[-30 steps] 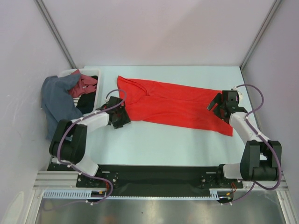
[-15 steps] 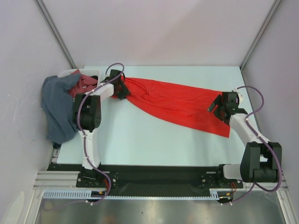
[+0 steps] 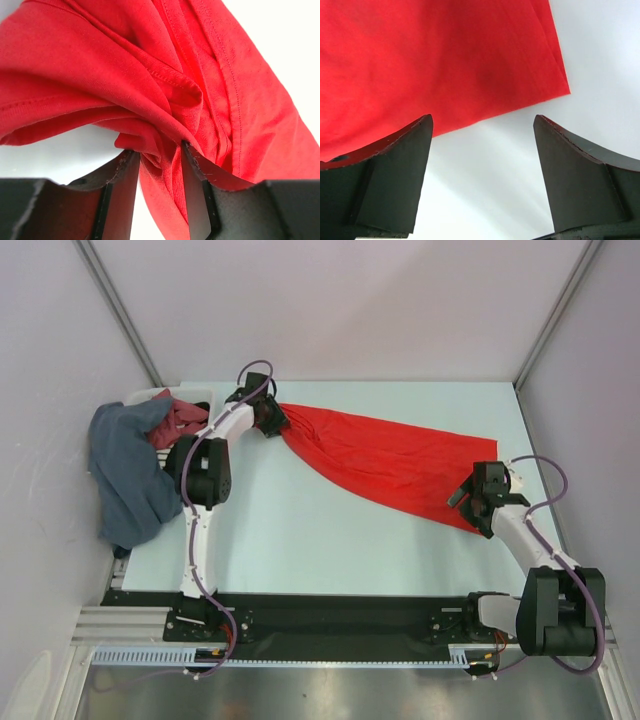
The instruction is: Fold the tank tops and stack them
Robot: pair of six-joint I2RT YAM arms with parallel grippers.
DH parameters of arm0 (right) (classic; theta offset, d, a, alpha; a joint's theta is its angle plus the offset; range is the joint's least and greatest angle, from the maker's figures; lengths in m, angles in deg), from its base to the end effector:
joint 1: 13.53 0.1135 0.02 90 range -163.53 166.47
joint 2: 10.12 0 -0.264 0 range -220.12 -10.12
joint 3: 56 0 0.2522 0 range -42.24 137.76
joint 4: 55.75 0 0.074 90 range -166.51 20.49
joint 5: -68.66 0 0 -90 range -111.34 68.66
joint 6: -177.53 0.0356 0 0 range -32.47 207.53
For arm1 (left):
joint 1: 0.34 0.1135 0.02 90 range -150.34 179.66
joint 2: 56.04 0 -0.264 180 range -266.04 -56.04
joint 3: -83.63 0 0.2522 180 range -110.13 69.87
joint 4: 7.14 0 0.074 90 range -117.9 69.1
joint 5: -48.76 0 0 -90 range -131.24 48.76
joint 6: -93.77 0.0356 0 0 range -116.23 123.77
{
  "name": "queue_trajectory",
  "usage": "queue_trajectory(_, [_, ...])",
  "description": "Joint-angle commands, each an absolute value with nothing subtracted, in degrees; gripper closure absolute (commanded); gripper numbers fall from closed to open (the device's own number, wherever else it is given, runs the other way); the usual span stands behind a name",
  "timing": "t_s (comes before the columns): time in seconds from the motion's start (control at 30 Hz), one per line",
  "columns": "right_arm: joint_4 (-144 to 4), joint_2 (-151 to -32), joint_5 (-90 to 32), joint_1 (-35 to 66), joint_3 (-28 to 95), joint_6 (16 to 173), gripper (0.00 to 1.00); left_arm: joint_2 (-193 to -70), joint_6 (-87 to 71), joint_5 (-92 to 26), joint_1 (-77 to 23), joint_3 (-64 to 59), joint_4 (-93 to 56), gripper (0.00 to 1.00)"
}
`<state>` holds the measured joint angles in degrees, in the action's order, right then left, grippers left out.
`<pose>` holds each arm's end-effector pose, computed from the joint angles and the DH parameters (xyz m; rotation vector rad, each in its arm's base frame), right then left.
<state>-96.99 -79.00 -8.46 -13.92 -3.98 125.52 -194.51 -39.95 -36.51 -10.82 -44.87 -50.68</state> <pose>0.2236 -0.0095 0.1943 0.9140 2.3764 -0.0375 0.5217 -0.0995 0.1569 -0.7014 2.4722 -0.4803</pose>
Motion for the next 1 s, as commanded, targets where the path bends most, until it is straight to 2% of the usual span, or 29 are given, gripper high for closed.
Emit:
queue_trajectory(0.0, [-97.6,-78.6,-7.0,-14.8,-5.8,127.6,0.14,-193.9,-41.1,-35.6,-11.0,-44.2,-51.0,0.56])
queue_trajectory(0.2, [-94.5,-81.8,-9.4,-21.1,-6.7,128.0,0.13,-192.1,-40.5,-34.9,-11.0,-42.0,-49.5,0.55])
queue_trajectory(0.3, [-92.6,-84.9,-9.3,-22.8,-5.6,127.1,0.18,-191.8,-39.9,-34.8,-10.6,-42.0,-49.5,0.55])
queue_trajectory(0.33, [-92.3,-86.9,-9.5,-23.0,-5.2,126.9,0.23,-191.7,-39.8,-34.7,-10.6,-42.0,-49.6,0.55])
queue_trajectory(0.4, [-92.0,-88.8,-9.7,-22.8,-4.2,126.1,0.35,-191.7,-39.8,-33.8,-10.1,-42.0,-49.7,0.55])
queue_trajectory(0.43, [-92.1,-89.5,-9.6,-22.5,-3.6,126.1,0.49,-191.7,-39.7,-33.5,-10.0,-41.9,-49.6,0.55])
queue_trajectory(0.5, [-92.3,-90.9,-9.3,-22.0,-3.2,126.4,0.66,-191.4,-39.4,-33.6,-9.7,-41.8,-49.8,0.54])
queue_trajectory(0.53, [-92.5,-91.0,-9.0,-22.0,-3.5,126.7,0.86,-191.4,-39.2,-33.9,-9.5,-41.8,-50.0,0.54])
queue_trajectory(0.57, [-92.4,-90.7,-9.7,-22.0,-3.7,126.6,0.98,-191.1,-39.1,-34.1,-9.3,-41.8,-50.1,0.54])
queue_trajectory(0.67, [-93.8,-89.7,-10.4,-19.9,-3.0,125.5,1.0,-191.0,-38.5,-34.3,-8.7,-42.1,-50.1,0.54])
queue_trajectory(0.8, [-98.6,-87.6,-10.7,-12.1,-1.9,126.2,1.0,-191.8,-37.8,-34.4,-8.0,-43.8,-51.4,0.53])
queue_trajectory(0.97, [-104.8,-82.8,-13.3,3.7,-3.0,130.8,1.0,-193.3,-37.0,-34.9,-7.1,-47.5,-53.2,0.53])
